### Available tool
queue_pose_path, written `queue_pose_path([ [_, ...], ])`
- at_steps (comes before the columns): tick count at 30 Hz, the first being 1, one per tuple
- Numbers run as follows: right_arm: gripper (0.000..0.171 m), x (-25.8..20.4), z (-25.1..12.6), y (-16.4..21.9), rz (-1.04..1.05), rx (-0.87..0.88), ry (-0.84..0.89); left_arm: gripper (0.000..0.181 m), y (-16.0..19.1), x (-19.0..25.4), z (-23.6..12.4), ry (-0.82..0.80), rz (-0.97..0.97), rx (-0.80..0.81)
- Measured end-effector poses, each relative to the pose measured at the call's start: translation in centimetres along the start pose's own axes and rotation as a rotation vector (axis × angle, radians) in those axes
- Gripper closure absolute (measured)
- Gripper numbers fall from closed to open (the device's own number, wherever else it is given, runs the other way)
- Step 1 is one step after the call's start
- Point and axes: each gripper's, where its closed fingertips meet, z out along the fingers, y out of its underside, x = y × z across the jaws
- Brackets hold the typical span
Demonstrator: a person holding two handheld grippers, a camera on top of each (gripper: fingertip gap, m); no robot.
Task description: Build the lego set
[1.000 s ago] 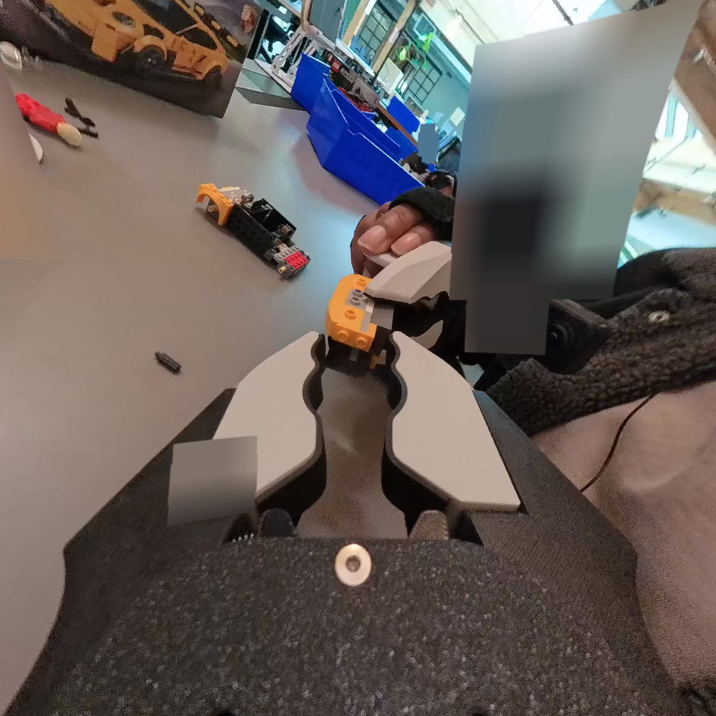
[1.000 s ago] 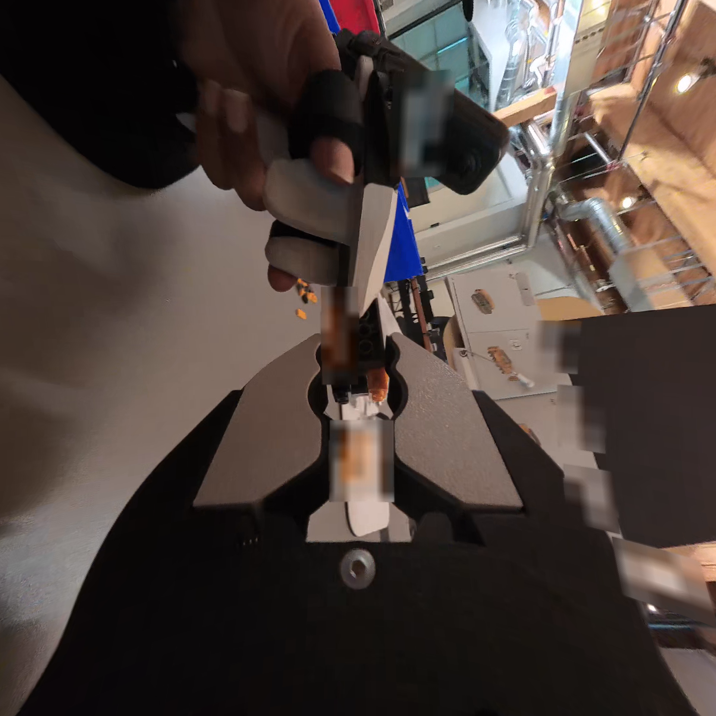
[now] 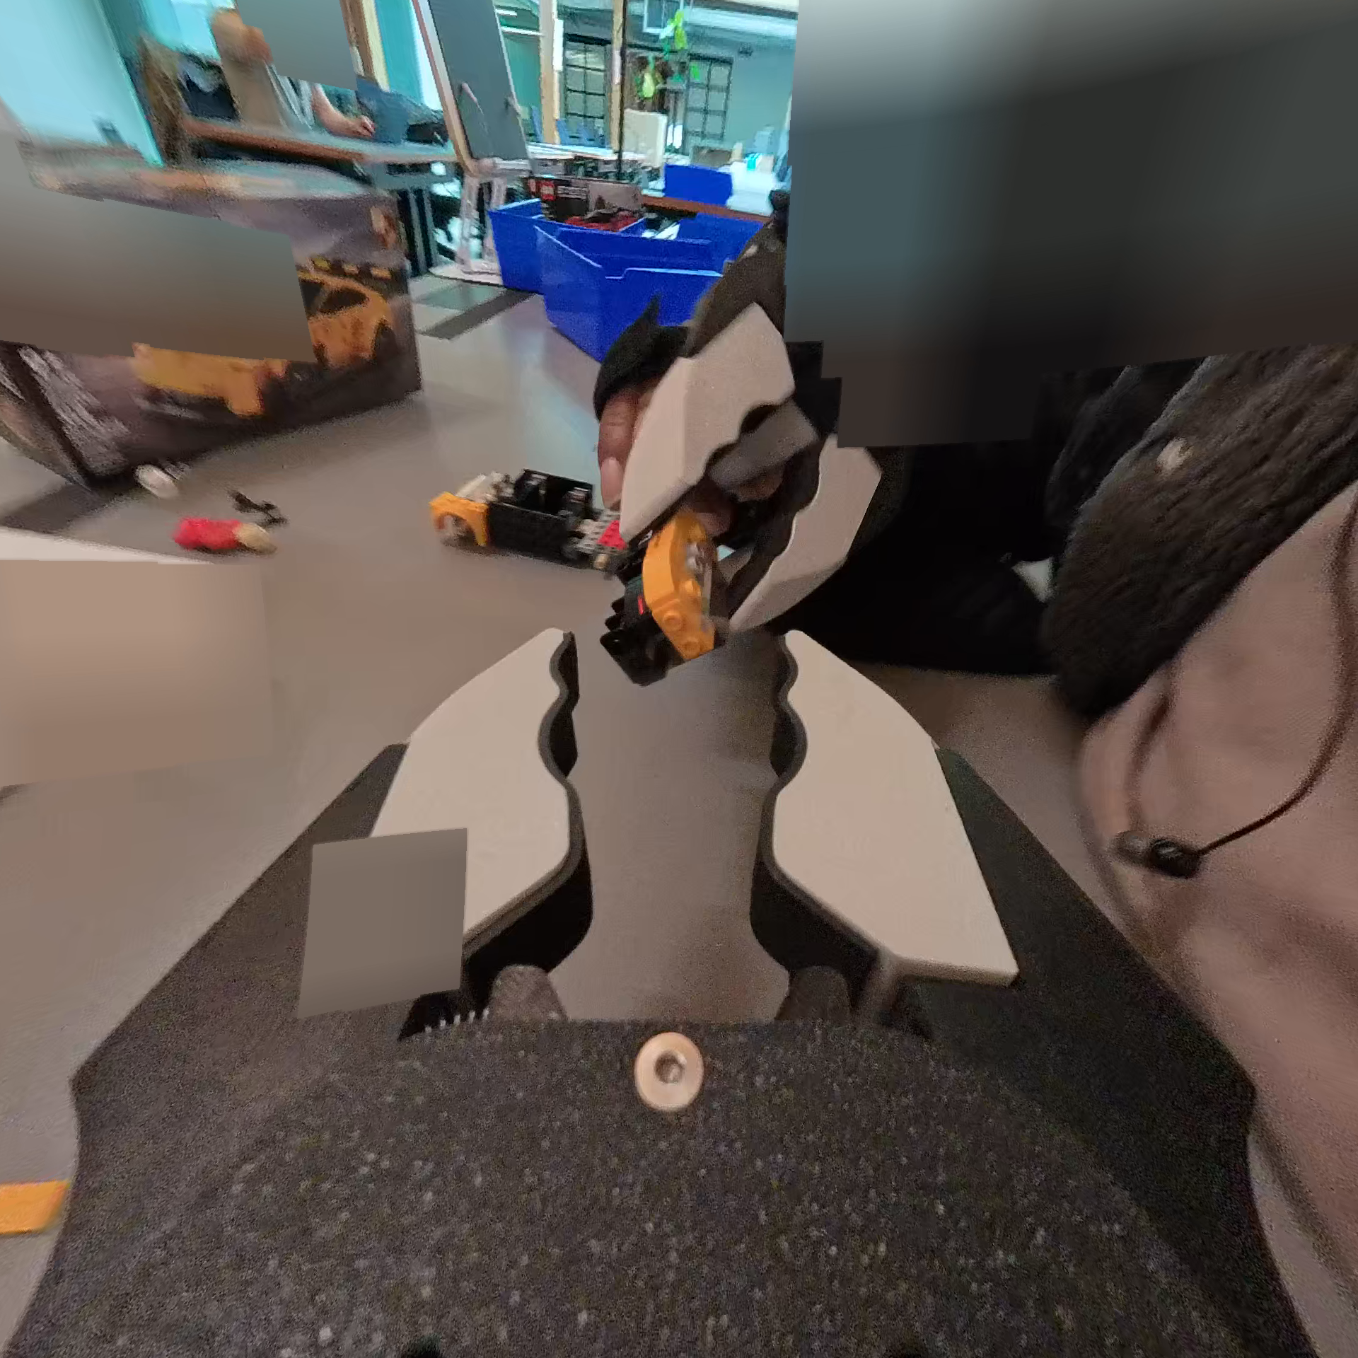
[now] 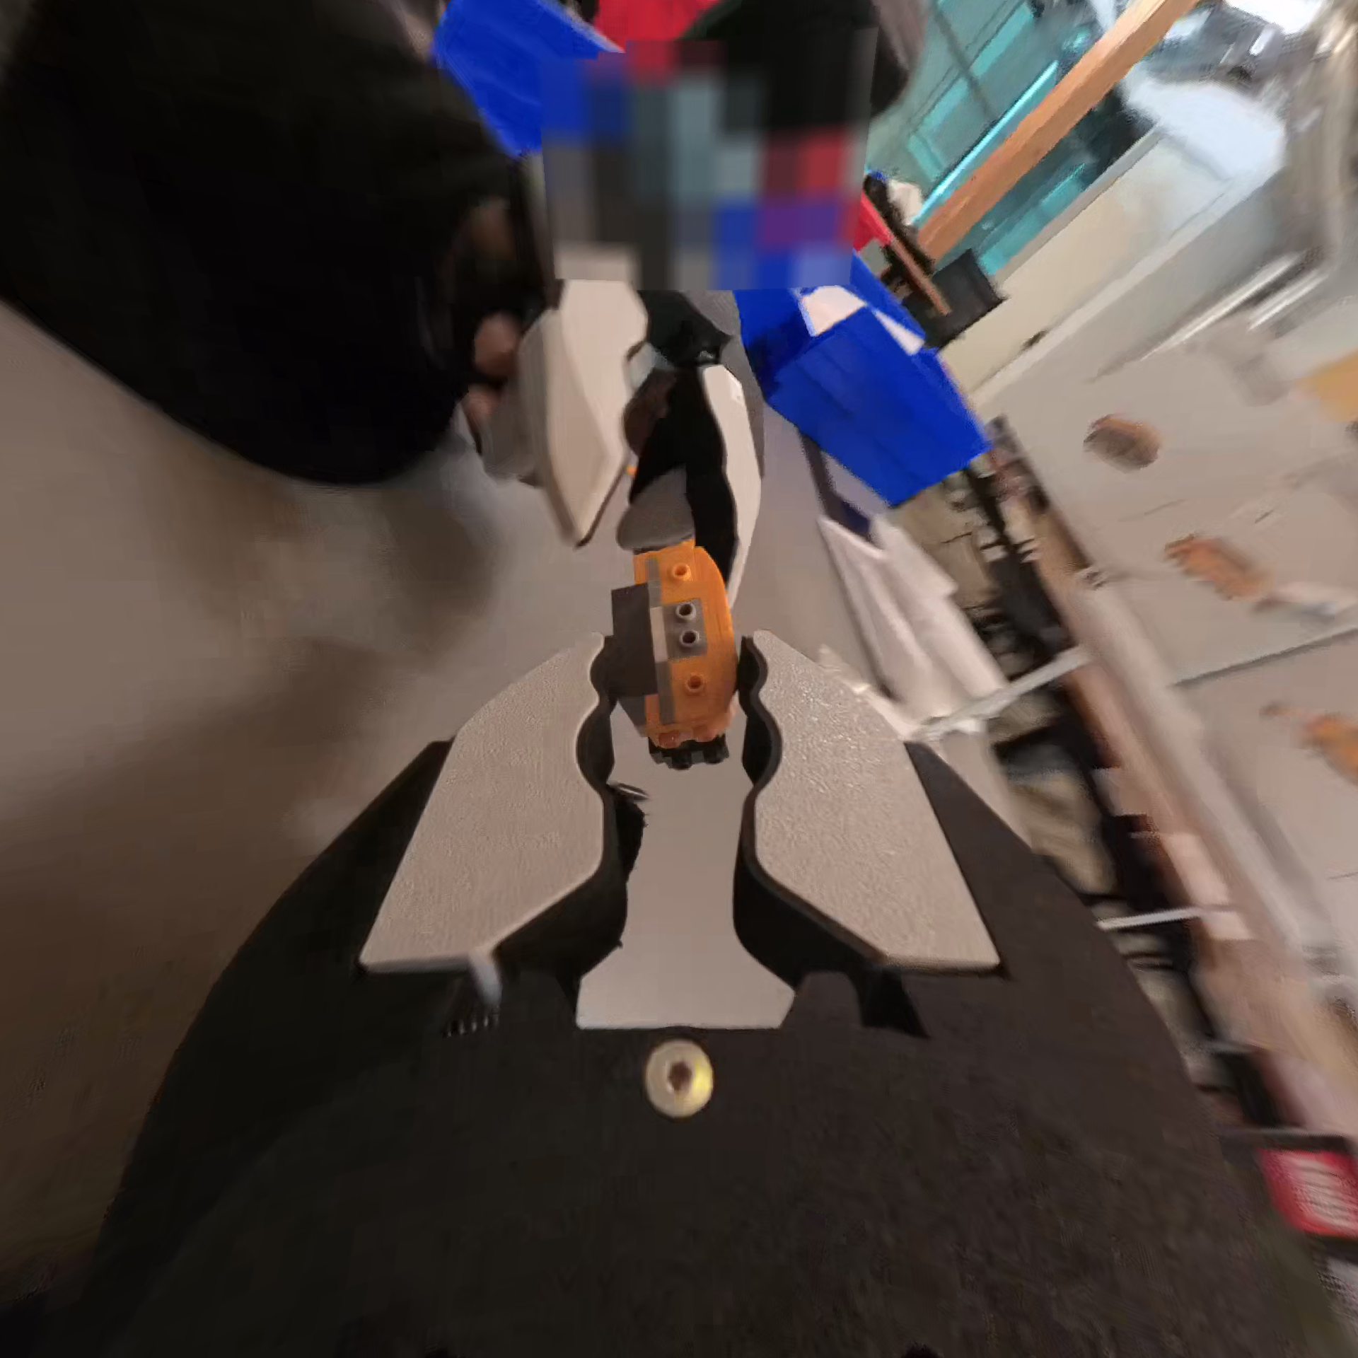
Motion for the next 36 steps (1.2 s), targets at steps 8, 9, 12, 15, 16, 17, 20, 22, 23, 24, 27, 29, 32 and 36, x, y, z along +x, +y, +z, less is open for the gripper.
queue_pose_path([
  [8,0.139,-1.7,0.8,-0.3,-0.369,-0.039,0.100,0.153,1.6,0.5,0.3,0.047,-0.089,-0.096],
  [9,0.139,-1.7,0.8,-0.2,-0.336,-0.036,0.090,0.153,1.5,0.4,0.3,0.033,-0.066,-0.098],
  [12,0.133,-1.5,0.8,0.3,-0.141,-0.027,0.017,0.154,2.1,-0.1,0.0,-0.021,0.068,-0.129],
  [15,0.128,-2.3,0.9,1.2,0.089,-0.040,-0.123,0.154,3.2,-0.1,0.1,-0.034,0.166,-0.183],
  [16,0.128,-2.9,1.1,1.6,0.169,-0.056,-0.174,0.154,3.7,0.0,0.2,-0.029,0.191,-0.208],
  [17,0.130,-3.4,1.2,1.9,0.228,-0.069,-0.220,0.154,4.2,0.1,0.3,-0.028,0.223,-0.235],
  [20,0.141,-4.9,1.2,2.9,0.276,-0.126,-0.318,0.154,5.7,0.1,0.6,-0.040,0.309,-0.323],
  [22,0.145,-5.7,1.3,3.4,0.263,-0.161,-0.354,0.154,6.6,0.4,0.7,-0.020,0.308,-0.365],
  [23,0.145,-6.0,1.2,3.6,0.257,-0.177,-0.369,0.154,7.0,0.5,0.8,-0.009,0.300,-0.389],
  [24,0.145,-6.3,1.2,3.7,0.256,-0.190,-0.383,0.154,7.5,0.6,0.8,0.000,0.292,-0.413],
  [27,0.145,-6.7,1.0,4.0,0.250,-0.236,-0.414,0.156,8.6,0.7,0.9,0.005,0.287,-0.481],
  [29,0.145,-7.1,0.8,4.4,0.253,-0.302,-0.445,0.157,9.3,0.7,0.9,0.005,0.301,-0.519],
  [32,0.145,-7.4,0.8,4.9,0.276,-0.354,-0.460,0.156,9.6,0.7,0.9,0.008,0.295,-0.534],
  [36,0.144,-7.4,0.7,4.8,0.339,-0.336,-0.480,0.156,9.7,0.6,1.0,0.005,0.275,-0.537],
])
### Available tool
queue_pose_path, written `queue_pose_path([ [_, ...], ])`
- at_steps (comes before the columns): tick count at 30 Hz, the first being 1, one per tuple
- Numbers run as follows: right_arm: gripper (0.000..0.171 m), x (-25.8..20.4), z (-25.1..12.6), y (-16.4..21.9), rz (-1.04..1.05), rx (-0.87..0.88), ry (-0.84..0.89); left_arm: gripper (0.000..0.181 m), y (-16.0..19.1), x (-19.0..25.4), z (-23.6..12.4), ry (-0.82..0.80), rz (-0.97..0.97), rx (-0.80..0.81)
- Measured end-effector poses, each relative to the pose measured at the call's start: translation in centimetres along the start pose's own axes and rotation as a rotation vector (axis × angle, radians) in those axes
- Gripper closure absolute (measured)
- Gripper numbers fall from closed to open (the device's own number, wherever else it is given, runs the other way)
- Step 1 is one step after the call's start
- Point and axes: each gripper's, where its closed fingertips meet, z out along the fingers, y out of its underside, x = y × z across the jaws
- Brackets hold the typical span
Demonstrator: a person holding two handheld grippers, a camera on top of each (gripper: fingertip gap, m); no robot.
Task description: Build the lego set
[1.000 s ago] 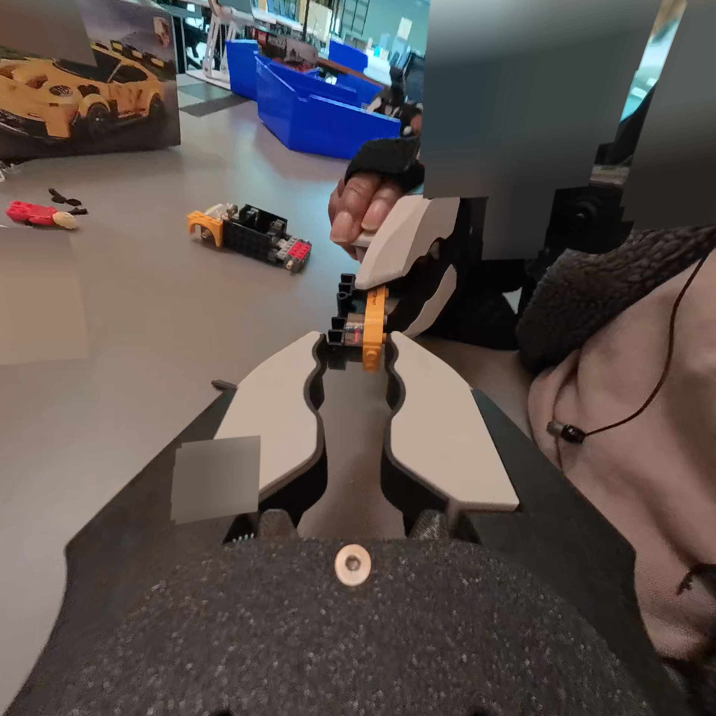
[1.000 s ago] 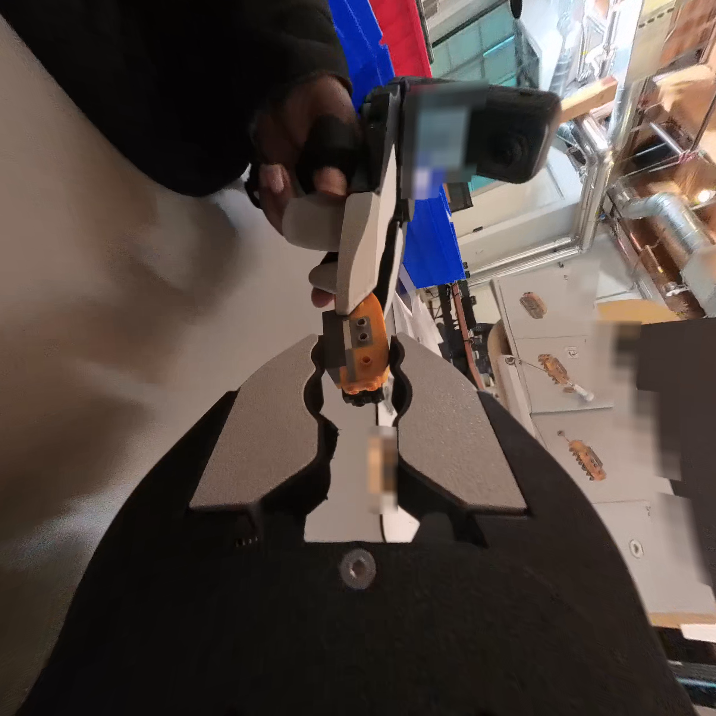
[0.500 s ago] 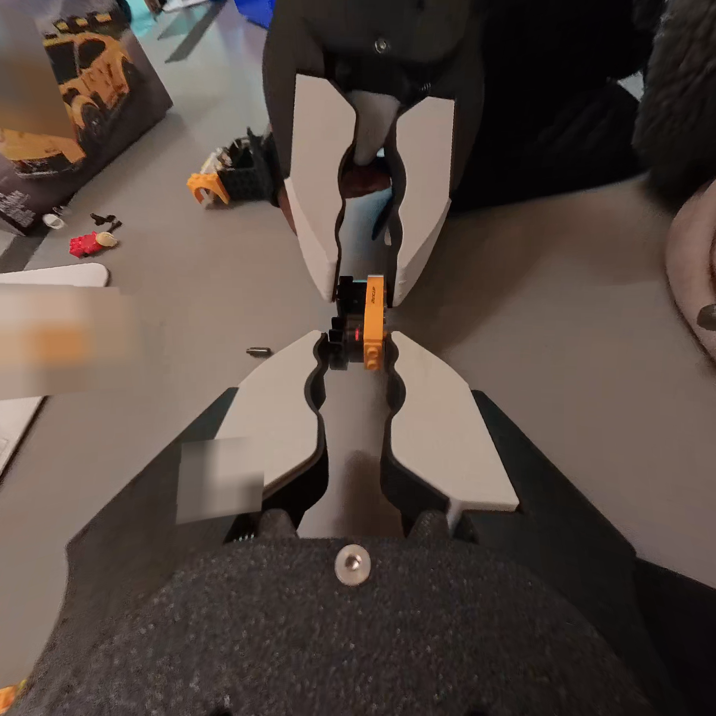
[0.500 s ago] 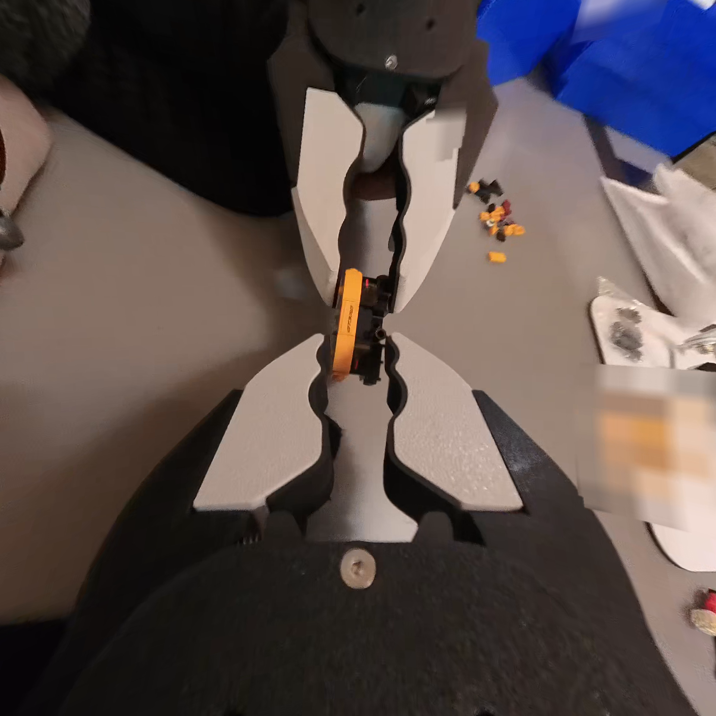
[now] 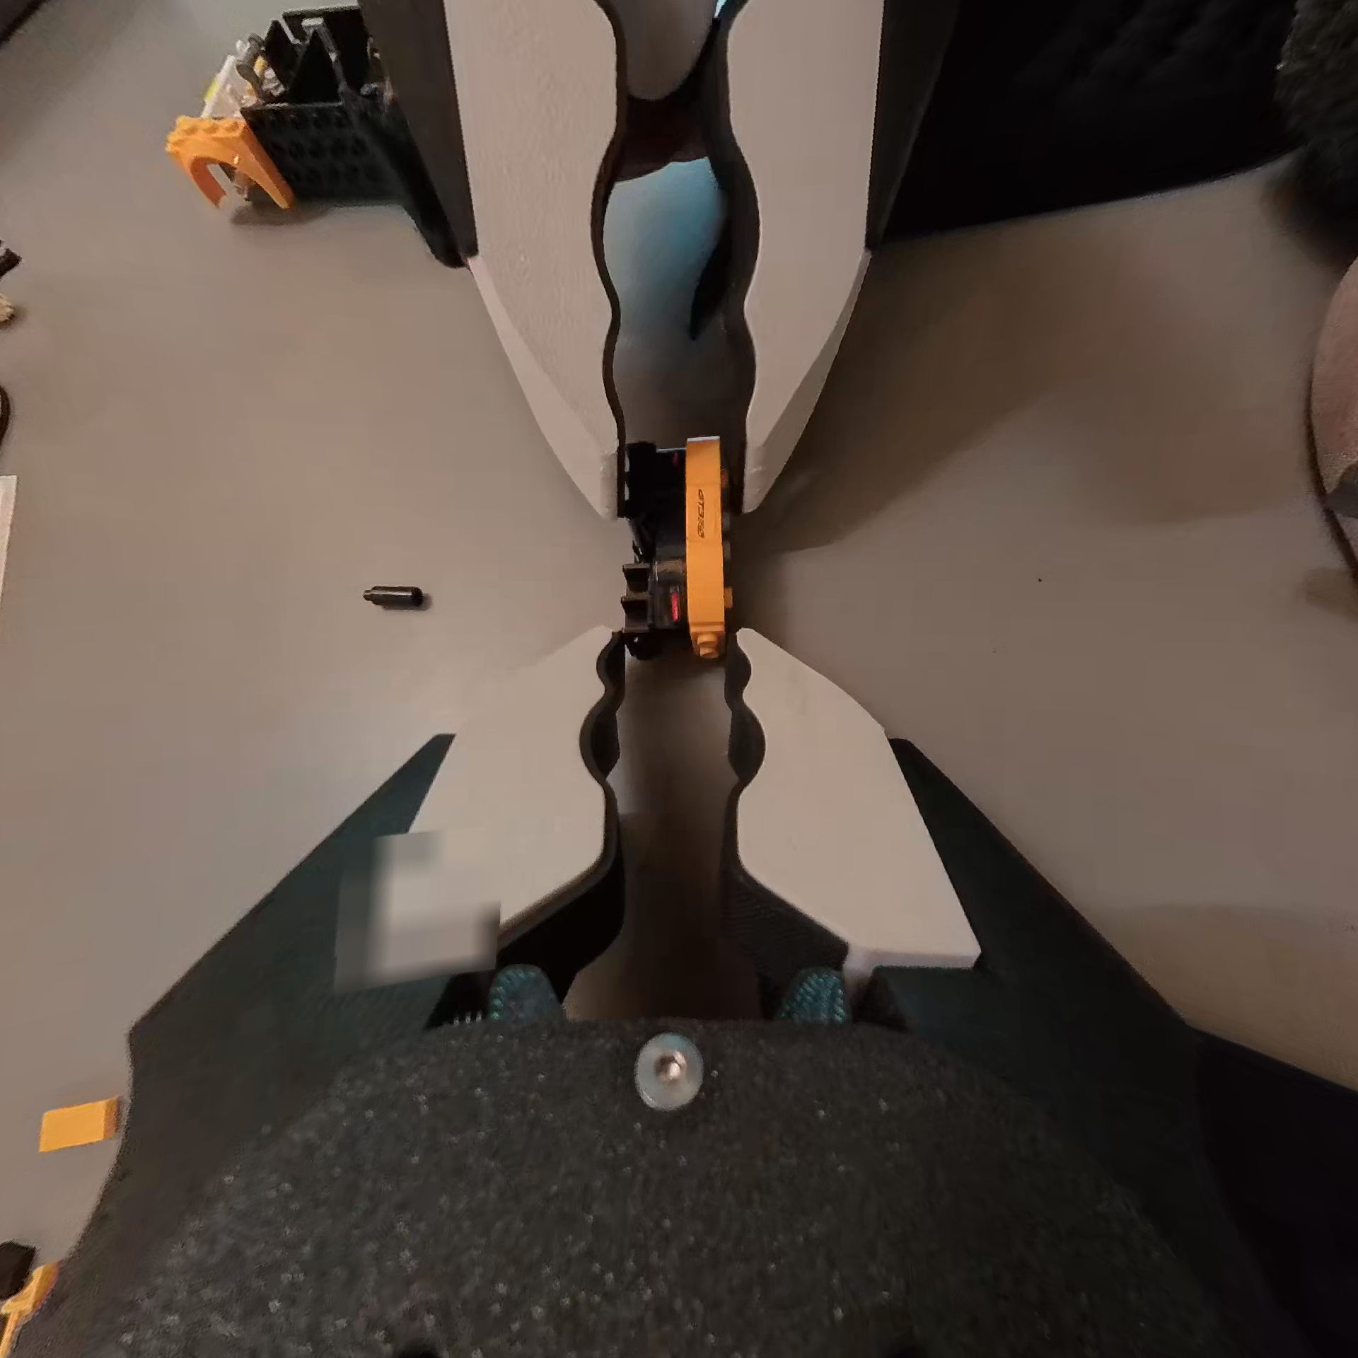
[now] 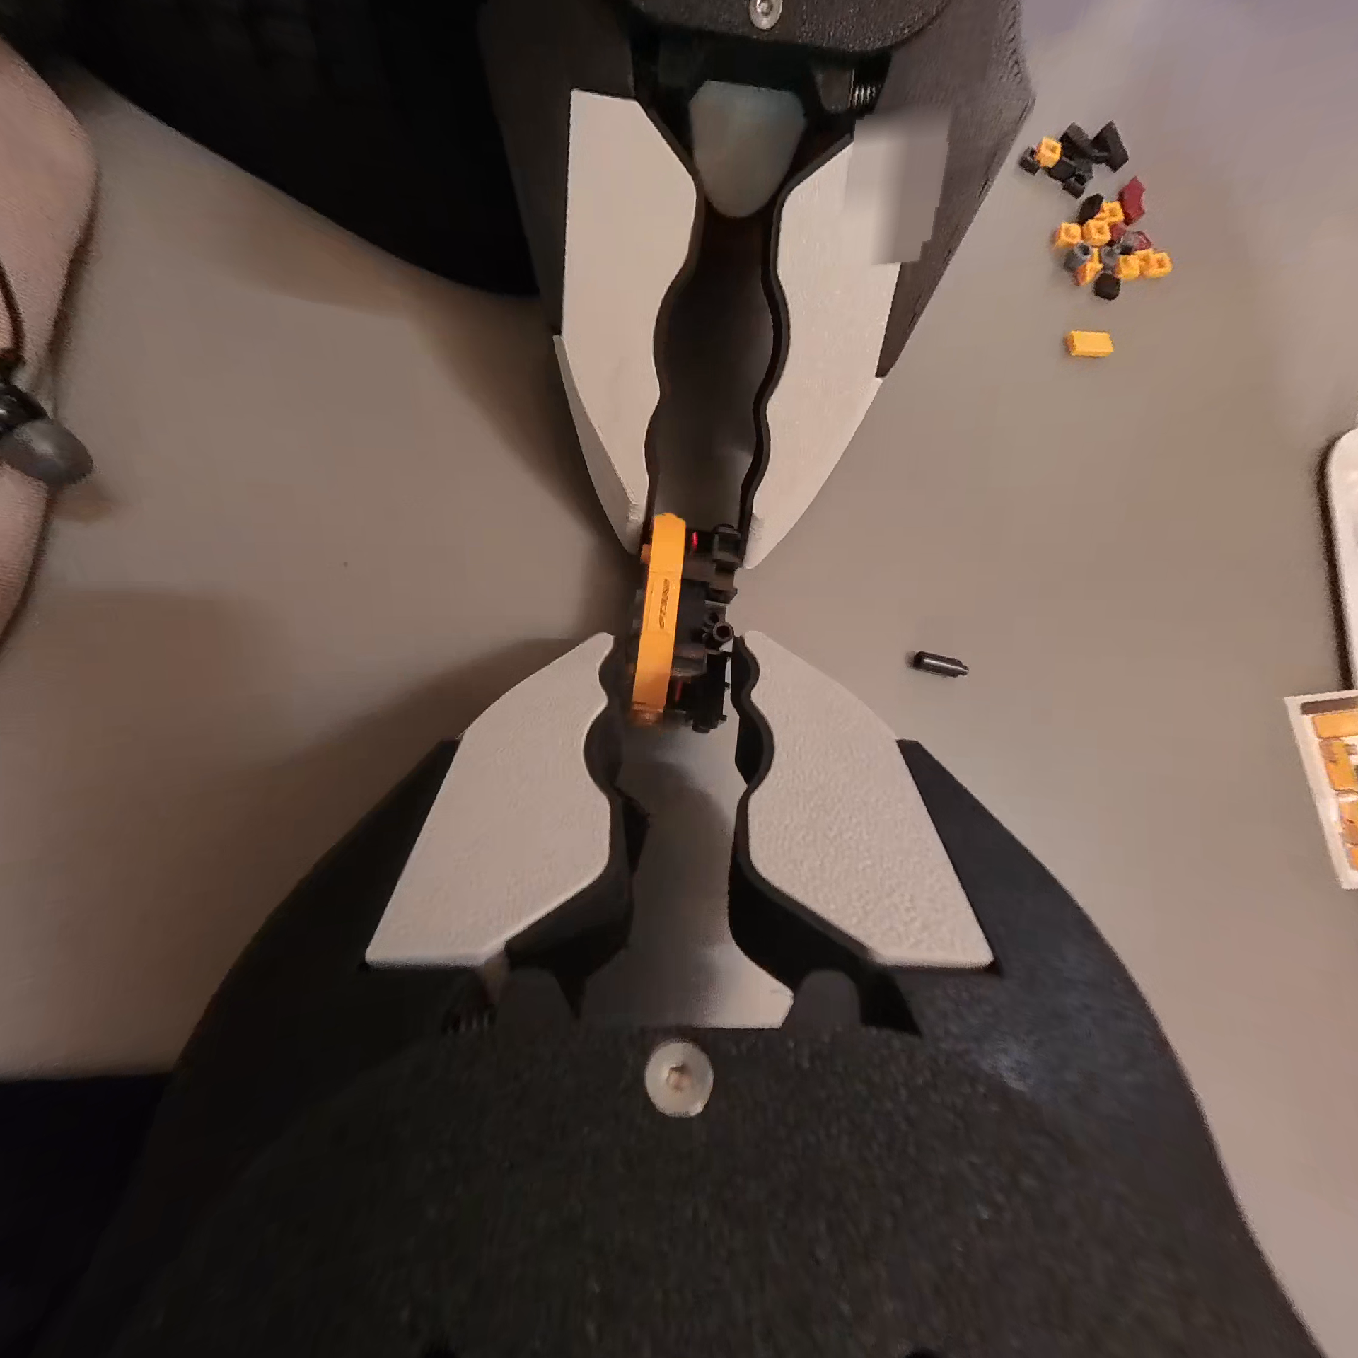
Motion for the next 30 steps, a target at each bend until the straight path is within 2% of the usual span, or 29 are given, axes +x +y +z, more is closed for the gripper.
queue_pose_path([
  [3,0.136,0.4,-1.4,-0.6,0.068,0.050,-0.057,0.156,0.0,-0.2,-0.1,-0.005,-0.010,0.003],
  [5,0.141,2.1,-3.2,-1.2,0.104,0.085,-0.037,0.153,-0.1,-0.4,-0.3,-0.003,-0.028,0.016],
  [7,0.148,4.5,-3.9,-0.8,0.068,0.014,0.030,0.152,-0.4,-0.6,-0.7,0.012,-0.061,0.046],
  [10,0.150,6.7,-2.8,0.5,-0.160,-0.192,0.050,0.152,-0.6,-1.1,-1.4,0.010,-0.098,0.086],
  [16,0.153,7.6,0.8,1.2,-0.639,-0.406,-0.101,0.156,-0.5,-3.1,-2.7,-0.062,-0.170,0.152],
  [19,0.150,7.8,1.7,1.9,-0.746,-0.481,-0.165,0.158,-0.5,-3.8,-3.1,-0.096,-0.179,0.174],
  [23,0.151,7.9,2.3,2.0,-0.743,-0.520,-0.238,0.160,-0.5,-4.0,-3.3,-0.106,-0.190,0.181],
  [25,0.163,7.5,2.2,2.4,-0.699,-0.548,-0.305,0.161,-0.5,-4.1,-3.3,-0.108,-0.195,0.187],
  [27,0.166,7.4,2.2,2.5,-0.640,-0.563,-0.332,0.161,-0.5,-4.2,-3.4,-0.108,-0.201,0.191],
  [30,0.166,7.2,2.1,2.1,-0.493,-0.470,-0.315,0.162,-0.5,-4.3,-3.4,-0.120,-0.200,0.194],
])
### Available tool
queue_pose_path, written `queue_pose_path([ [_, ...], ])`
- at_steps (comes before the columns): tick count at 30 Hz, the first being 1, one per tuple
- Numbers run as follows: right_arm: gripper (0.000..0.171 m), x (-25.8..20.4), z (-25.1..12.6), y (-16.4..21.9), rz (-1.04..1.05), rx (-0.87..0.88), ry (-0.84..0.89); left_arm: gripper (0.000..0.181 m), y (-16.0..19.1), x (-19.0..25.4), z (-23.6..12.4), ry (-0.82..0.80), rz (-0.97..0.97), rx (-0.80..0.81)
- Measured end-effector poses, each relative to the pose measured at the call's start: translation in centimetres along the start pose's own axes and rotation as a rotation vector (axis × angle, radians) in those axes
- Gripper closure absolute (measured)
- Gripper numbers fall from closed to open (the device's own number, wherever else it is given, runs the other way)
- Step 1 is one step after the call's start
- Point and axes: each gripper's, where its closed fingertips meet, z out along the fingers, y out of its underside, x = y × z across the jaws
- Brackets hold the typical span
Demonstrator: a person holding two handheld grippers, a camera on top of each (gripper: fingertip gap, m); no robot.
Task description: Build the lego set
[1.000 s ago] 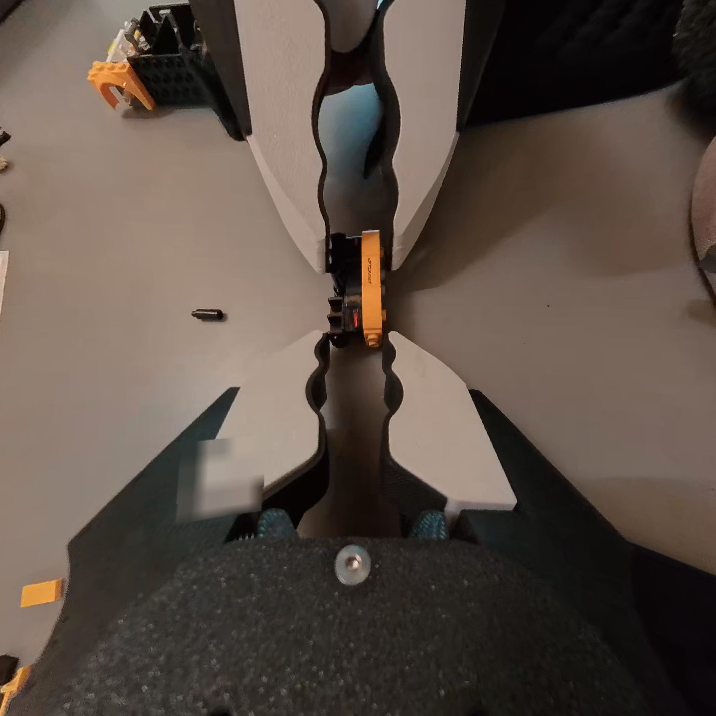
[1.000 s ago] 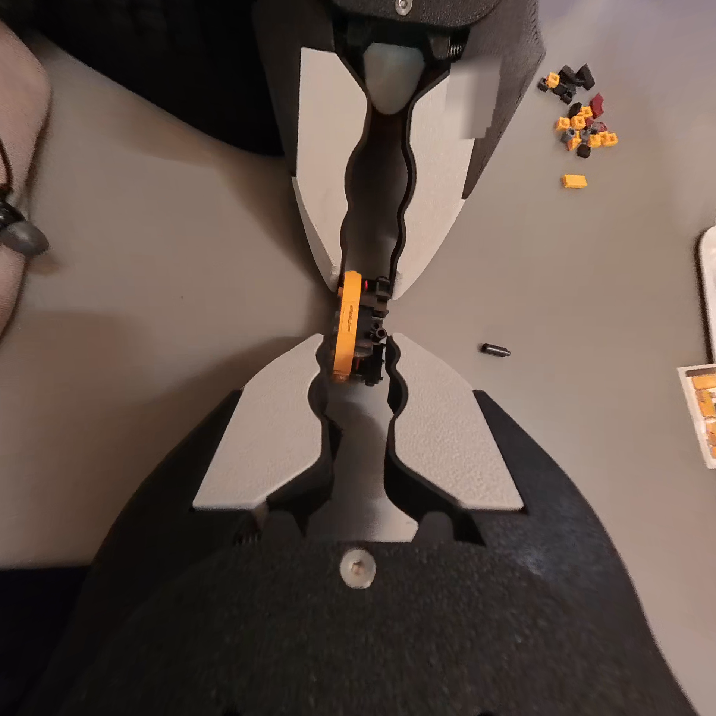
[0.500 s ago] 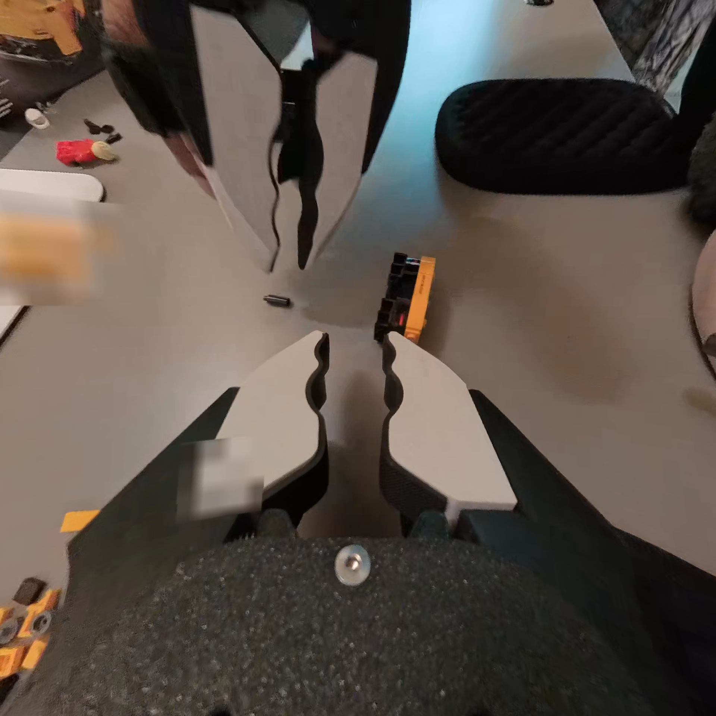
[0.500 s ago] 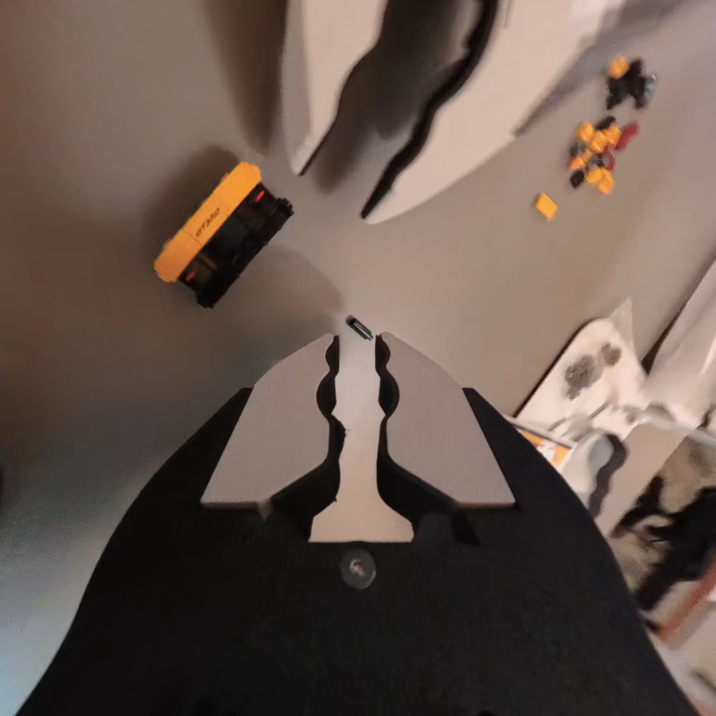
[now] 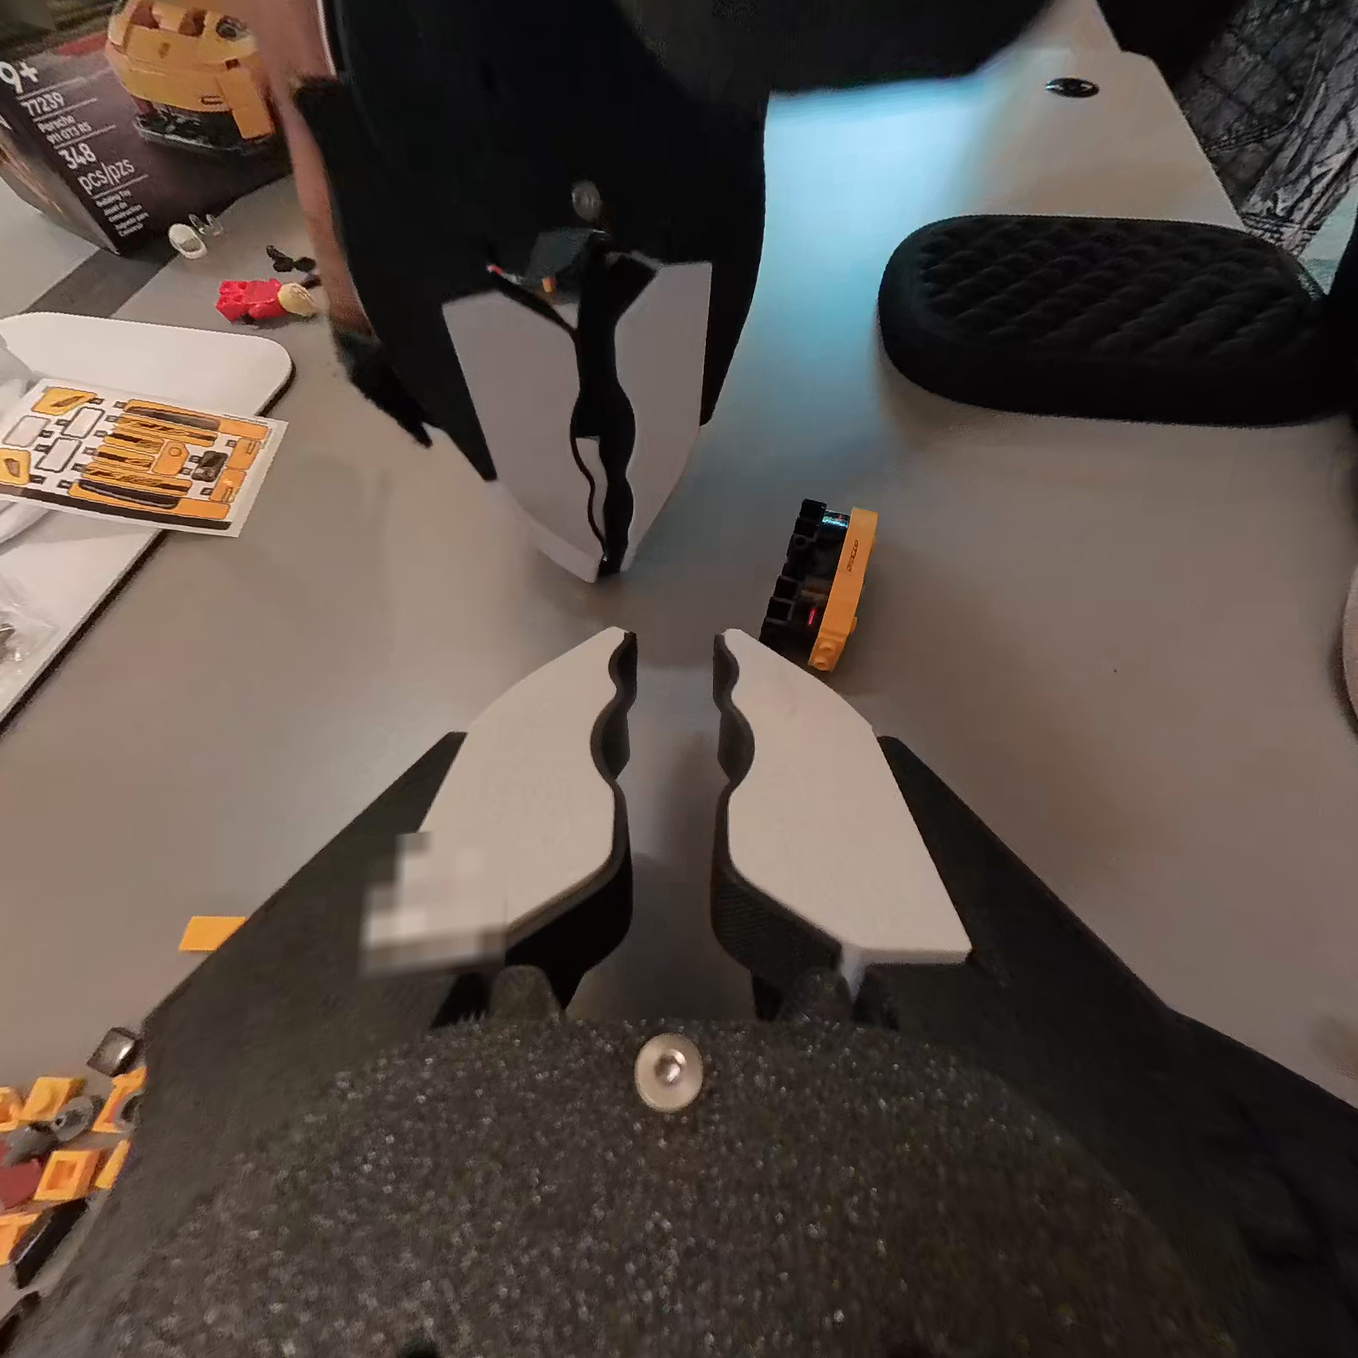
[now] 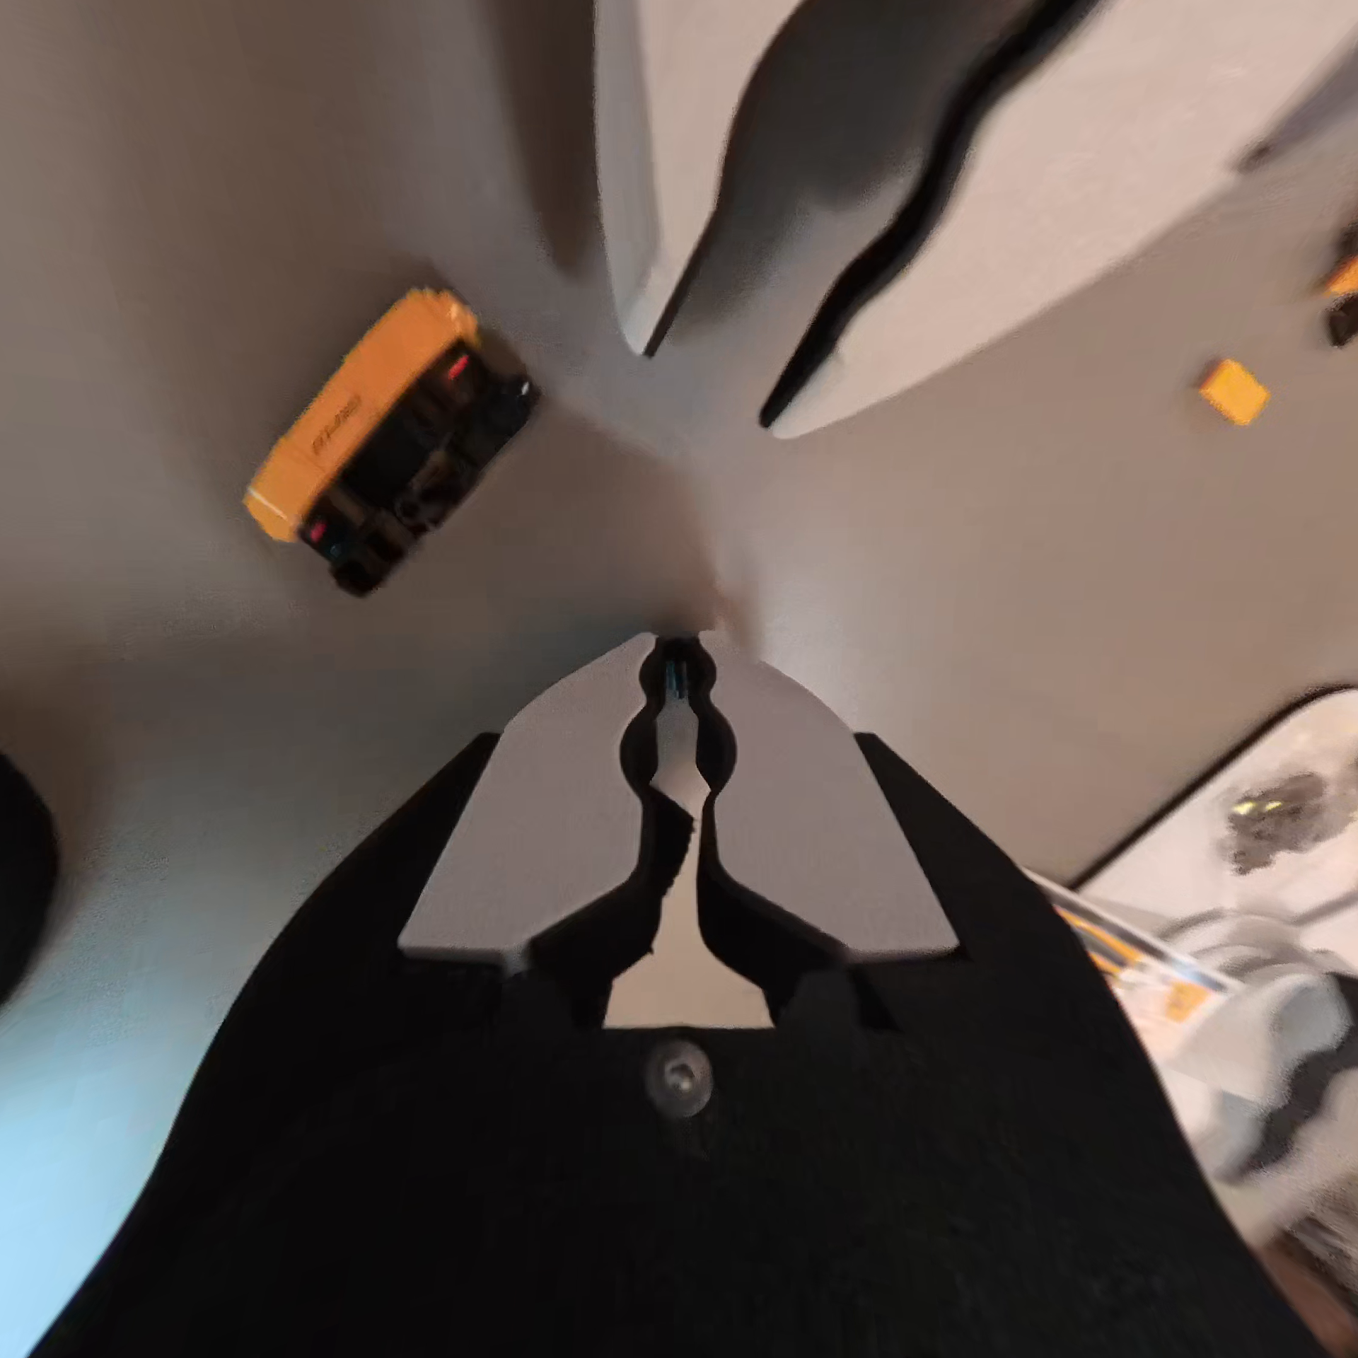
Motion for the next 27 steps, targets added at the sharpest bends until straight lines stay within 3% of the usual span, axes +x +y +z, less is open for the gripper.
queue_pose_path([
  [2,0.166,-0.3,-1.6,-2.2,0.178,0.268,-0.005,0.162,-0.4,-0.1,-0.1,-0.009,0.003,0.024],
  [6,0.166,0.5,-9.4,-8.2,0.516,0.971,0.045,0.159,-3.5,0.5,-1.3,0.035,-0.064,0.213],
  [11,0.166,0.4,-14.4,-10.1,0.684,1.407,0.108,0.161,-8.0,1.8,-4.2,0.170,-0.185,0.497],
  [18,0.166,0.4,-15.3,-11.2,0.687,1.548,0.121,0.168,-10.0,3.2,-6.0,0.261,-0.202,0.616],
  [24,0.166,0.3,-15.0,-10.8,0.685,1.520,0.147,0.177,-10.0,2.9,-6.2,0.241,-0.213,0.609],
  [27,0.167,0.0,-14.1,-10.0,0.687,1.424,0.155,0.178,-9.5,2.6,-5.8,0.220,-0.207,0.558],
])
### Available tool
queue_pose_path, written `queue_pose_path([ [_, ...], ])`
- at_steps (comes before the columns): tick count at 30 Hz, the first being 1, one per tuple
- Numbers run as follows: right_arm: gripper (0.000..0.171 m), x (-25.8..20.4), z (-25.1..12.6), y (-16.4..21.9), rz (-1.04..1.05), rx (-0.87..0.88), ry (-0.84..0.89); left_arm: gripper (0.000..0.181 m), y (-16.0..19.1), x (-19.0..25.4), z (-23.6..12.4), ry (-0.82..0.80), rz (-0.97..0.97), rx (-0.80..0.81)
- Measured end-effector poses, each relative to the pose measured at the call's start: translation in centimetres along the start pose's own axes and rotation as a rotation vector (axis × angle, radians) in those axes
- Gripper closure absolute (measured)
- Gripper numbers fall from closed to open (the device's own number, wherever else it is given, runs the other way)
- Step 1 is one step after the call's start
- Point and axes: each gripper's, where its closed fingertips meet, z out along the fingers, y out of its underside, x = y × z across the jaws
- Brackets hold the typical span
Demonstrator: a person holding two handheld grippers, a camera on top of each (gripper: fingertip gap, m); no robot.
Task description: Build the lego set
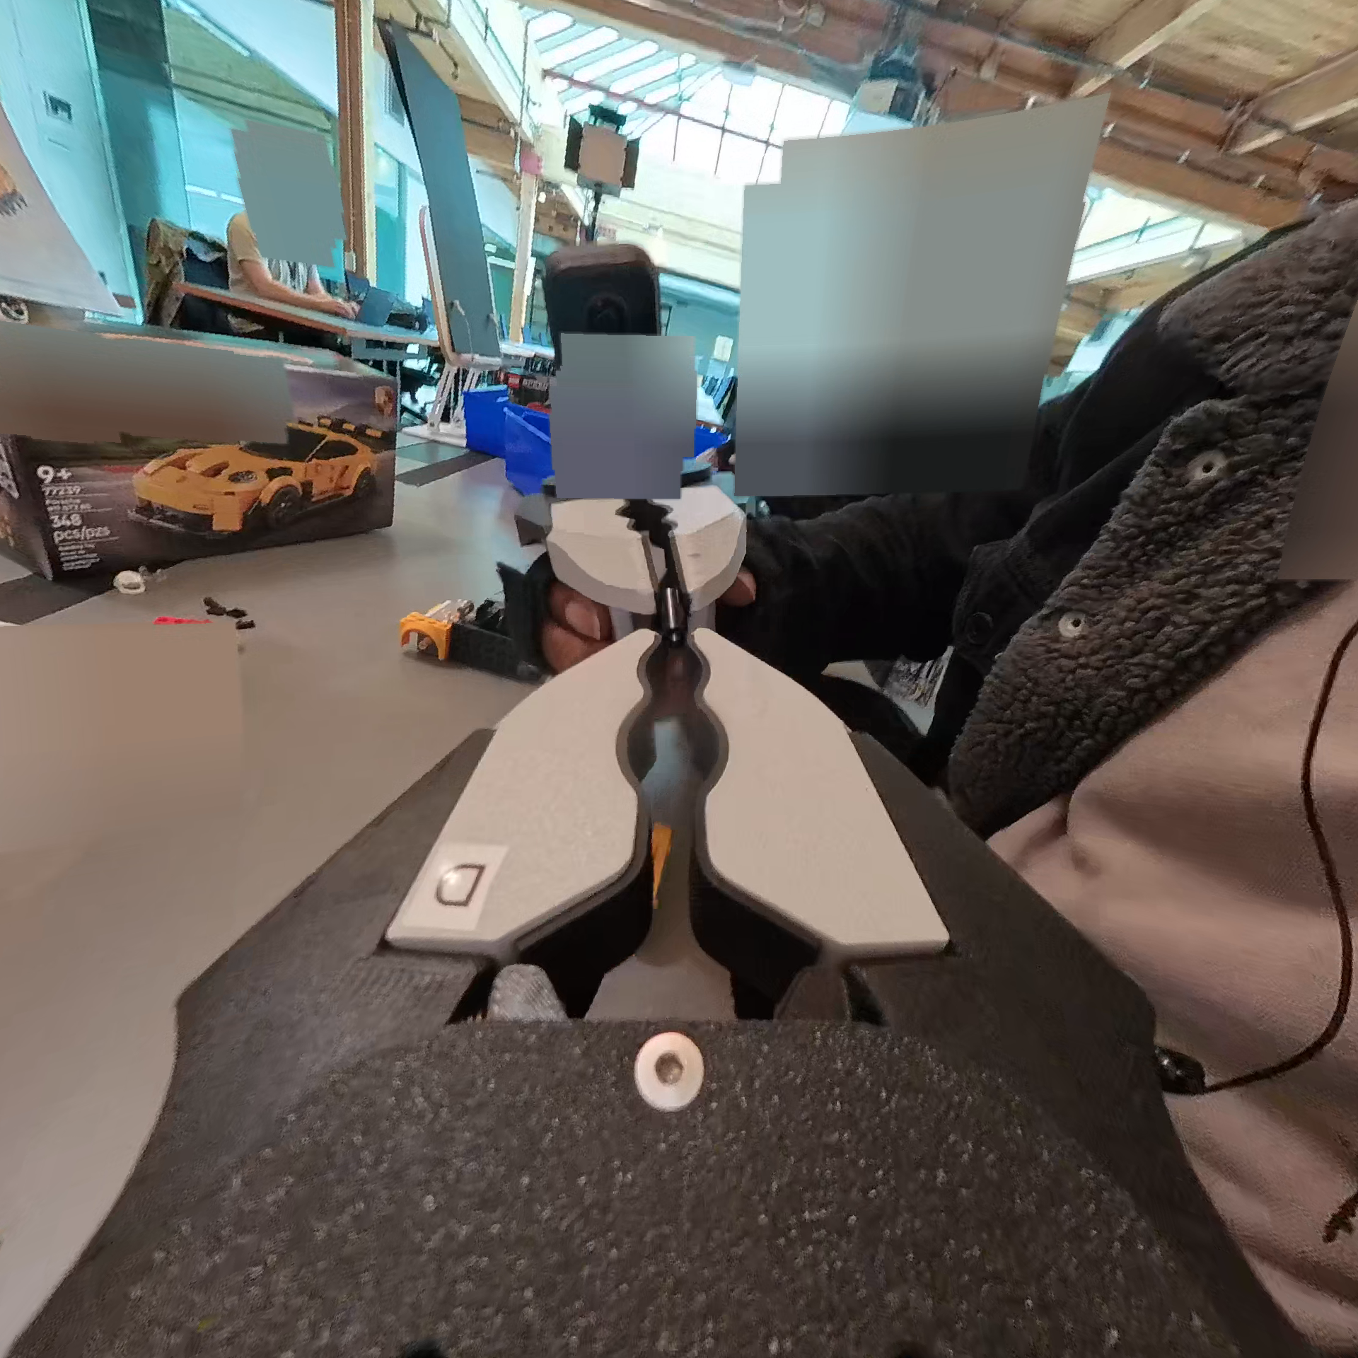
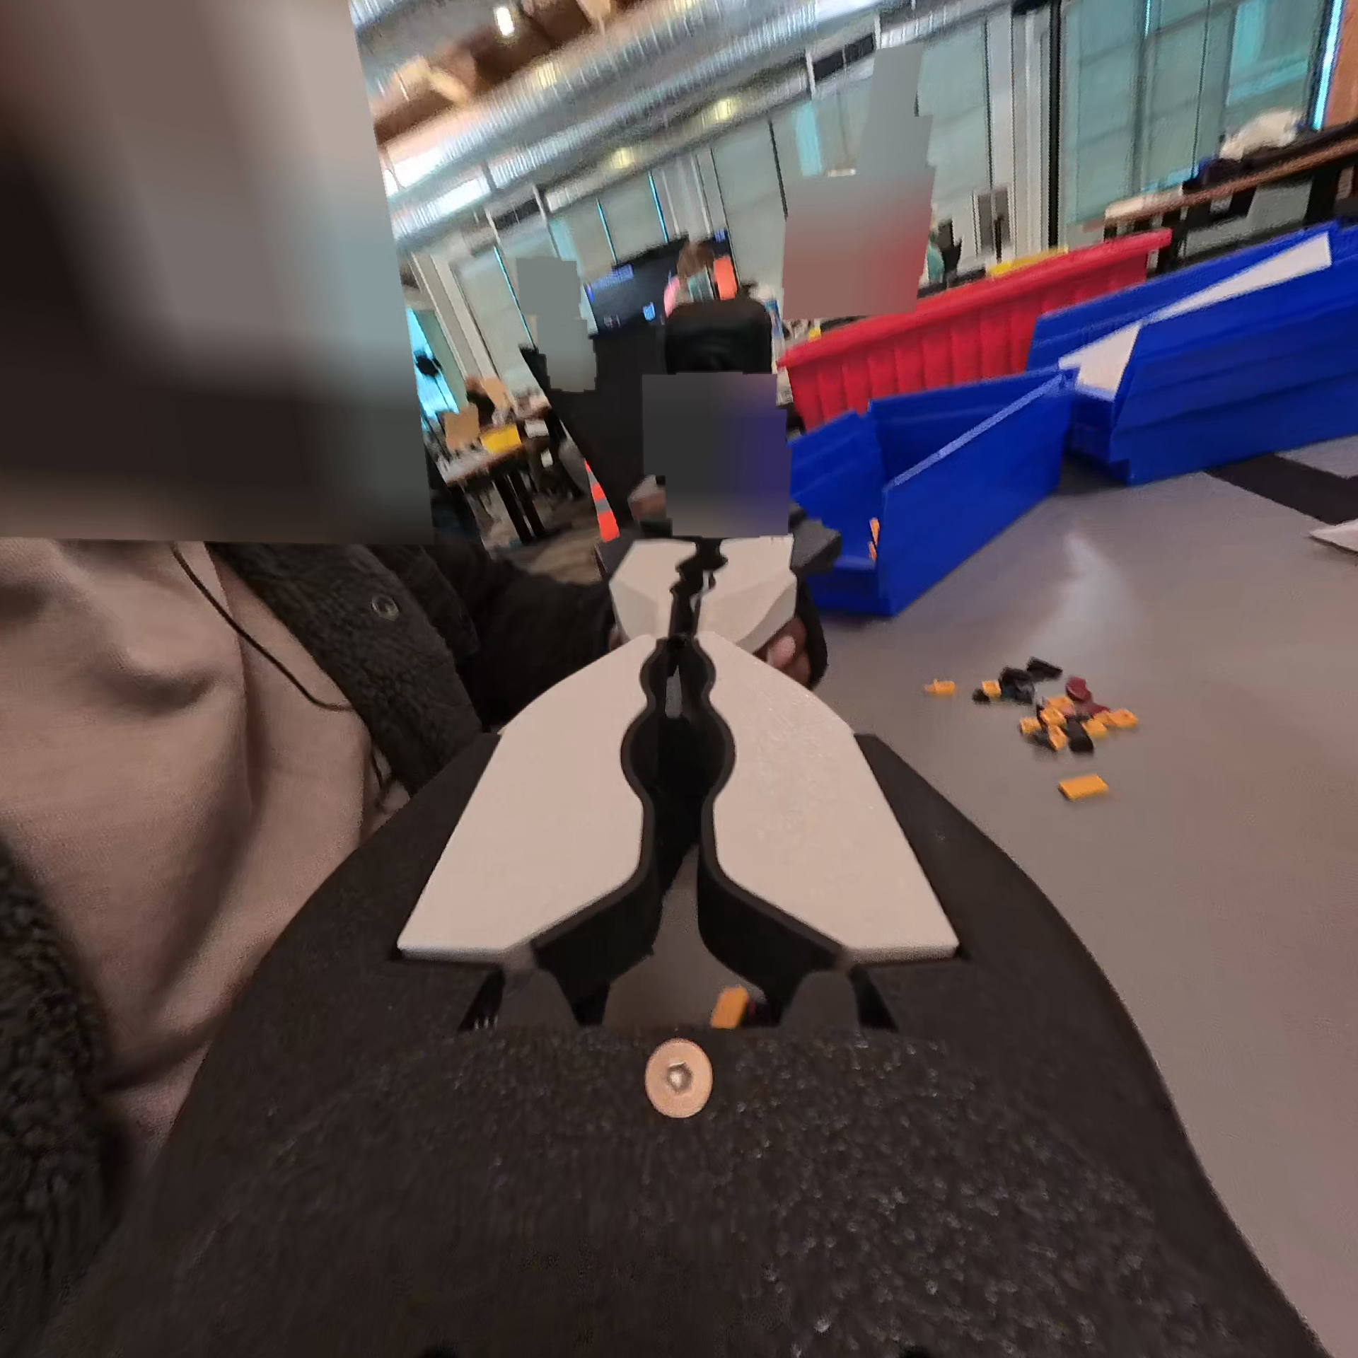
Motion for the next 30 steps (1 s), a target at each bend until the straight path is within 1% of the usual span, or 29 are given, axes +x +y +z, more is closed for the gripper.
queue_pose_path([
  [4,0.166,0.4,-1.0,1.6,-0.058,-0.192,0.040,0.181,1.9,-0.4,0.4,-0.054,0.078,-0.143],
  [8,0.166,0.3,-1.3,2.0,-0.159,-0.321,0.072,0.181,2.6,-0.3,0.8,-0.053,0.084,-0.176],
  [13,0.166,0.0,-1.1,1.9,-0.185,-0.345,0.061,0.180,2.5,-0.6,0.6,-0.062,0.099,-0.159],
  [15,0.166,0.2,-1.1,2.0,-0.190,-0.354,0.065,0.170,2.5,-0.6,0.6,-0.056,0.092,-0.149],
  [16,0.166,0.2,-1.1,2.1,-0.190,-0.359,0.065,0.170,2.4,-0.5,0.6,-0.049,0.089,-0.144],
  [19,0.166,0.2,-1.0,2.3,-0.191,-0.366,0.061,0.176,2.3,-0.4,0.7,-0.045,0.096,-0.139],
  [26,0.166,0.3,-1.1,3.0,-0.237,-0.443,0.083,0.176,3.0,-0.4,0.7,-0.052,0.097,-0.192],
  [27,0.165,0.4,-1.2,3.2,-0.251,-0.466,0.090,0.176,3.1,-0.5,0.8,-0.055,0.098,-0.202],
  [29,0.158,0.6,-1.3,3.7,-0.279,-0.518,0.107,0.176,3.4,-0.6,0.8,-0.065,0.104,-0.223],
  [30,0.157,0.6,-1.4,3.9,-0.283,-0.532,0.104,0.176,3.6,-0.6,0.8,-0.070,0.109,-0.235],
])
